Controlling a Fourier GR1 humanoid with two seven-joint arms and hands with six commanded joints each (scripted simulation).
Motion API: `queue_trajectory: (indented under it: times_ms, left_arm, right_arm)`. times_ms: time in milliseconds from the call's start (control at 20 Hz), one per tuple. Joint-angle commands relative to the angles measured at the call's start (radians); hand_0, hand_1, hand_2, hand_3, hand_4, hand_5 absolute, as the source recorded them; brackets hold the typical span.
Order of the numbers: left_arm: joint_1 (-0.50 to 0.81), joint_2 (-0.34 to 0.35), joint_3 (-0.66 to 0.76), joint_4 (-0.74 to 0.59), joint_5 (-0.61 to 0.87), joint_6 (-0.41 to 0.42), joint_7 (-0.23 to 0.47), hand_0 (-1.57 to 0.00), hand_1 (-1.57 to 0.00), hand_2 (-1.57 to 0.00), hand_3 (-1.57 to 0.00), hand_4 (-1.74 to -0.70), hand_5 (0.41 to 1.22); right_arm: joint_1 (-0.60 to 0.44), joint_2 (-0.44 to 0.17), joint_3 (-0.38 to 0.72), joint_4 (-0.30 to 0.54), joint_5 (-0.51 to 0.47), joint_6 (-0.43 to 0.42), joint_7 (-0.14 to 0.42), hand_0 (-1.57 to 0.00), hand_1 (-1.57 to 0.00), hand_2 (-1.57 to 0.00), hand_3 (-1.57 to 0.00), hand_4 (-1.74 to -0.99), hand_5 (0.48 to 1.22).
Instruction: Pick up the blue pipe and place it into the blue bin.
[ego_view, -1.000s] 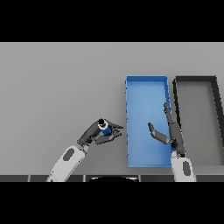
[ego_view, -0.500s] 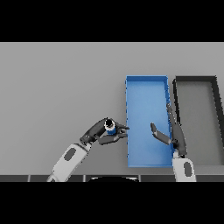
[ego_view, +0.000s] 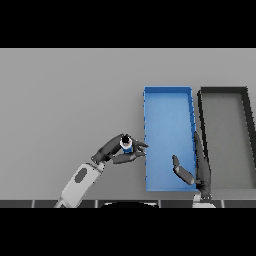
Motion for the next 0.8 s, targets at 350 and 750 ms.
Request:
queue_trajectory:
  times_ms: [350,750]
  left_arm:
    - [0.027,-0.022,0.003,-0.027,-0.024,-0.029,0.018,-1.57,-1.57,-1.57,-1.57,-1.47,1.221]
    - [0.008,-0.036,0.039,-0.008,-0.042,-0.061,0.02,-1.57,-1.57,-1.57,-1.57,-1.47,1.221]
  right_arm:
    - [-0.238,-0.172,0.028,-0.124,-0.307,0.283,0.392,0.0,-0.01,-0.1,0.0,-1.255,0.56]
    - [-0.539,-0.187,0.169,-0.103,-0.317,0.359,0.573,0.0,0.0,-0.04,0.0,-1.3,0.56]
